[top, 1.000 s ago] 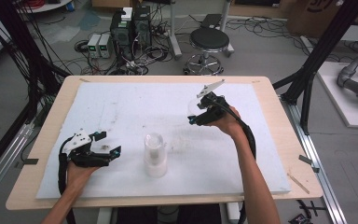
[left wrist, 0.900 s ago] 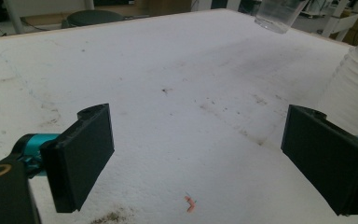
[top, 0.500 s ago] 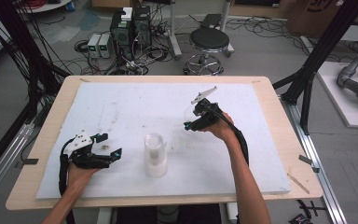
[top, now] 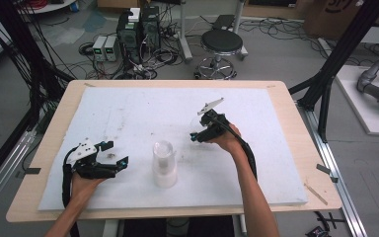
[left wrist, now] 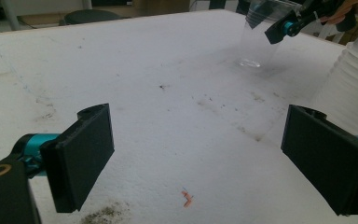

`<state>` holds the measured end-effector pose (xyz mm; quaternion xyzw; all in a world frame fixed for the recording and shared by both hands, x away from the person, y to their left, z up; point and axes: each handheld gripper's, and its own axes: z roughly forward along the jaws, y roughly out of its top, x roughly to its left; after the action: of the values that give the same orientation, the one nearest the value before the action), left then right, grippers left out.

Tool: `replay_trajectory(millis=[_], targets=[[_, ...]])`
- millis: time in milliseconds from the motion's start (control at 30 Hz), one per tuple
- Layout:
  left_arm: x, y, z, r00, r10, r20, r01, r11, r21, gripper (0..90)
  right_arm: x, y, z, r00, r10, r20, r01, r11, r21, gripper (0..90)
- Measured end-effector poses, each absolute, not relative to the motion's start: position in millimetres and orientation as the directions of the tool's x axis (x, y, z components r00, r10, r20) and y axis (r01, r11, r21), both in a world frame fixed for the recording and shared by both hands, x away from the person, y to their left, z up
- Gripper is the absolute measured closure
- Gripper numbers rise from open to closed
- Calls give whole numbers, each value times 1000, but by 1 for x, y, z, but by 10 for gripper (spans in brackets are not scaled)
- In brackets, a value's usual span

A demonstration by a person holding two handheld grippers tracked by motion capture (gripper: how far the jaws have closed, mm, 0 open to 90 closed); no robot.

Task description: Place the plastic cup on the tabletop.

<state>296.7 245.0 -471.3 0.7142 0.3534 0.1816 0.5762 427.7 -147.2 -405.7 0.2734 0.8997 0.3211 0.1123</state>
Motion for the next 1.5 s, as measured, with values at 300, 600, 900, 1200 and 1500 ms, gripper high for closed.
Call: replay_trajectory(millis=[300,600,900,1200,1500], targets=[[297,246,-471,681,715,-159,300,-74,951,92,428,-145,-409,-825,565,-34,410,638,651,308],[297,246,-472,682,713,-162,300,-71,951,92,428,-143,-420,-817,576,-18,428,626,652,162],[297,247,-472,683,713,-162,299,-70,952,92,417,-159,-420,-793,609,-16,439,589,679,162],[297,247,-472,675,719,-168,305,-64,950,92,368,-211,-429,-748,664,17,421,454,785,162],[296,247,-472,676,719,-162,296,-64,953,92,336,-243,-443,-713,700,29,412,386,825,163]])
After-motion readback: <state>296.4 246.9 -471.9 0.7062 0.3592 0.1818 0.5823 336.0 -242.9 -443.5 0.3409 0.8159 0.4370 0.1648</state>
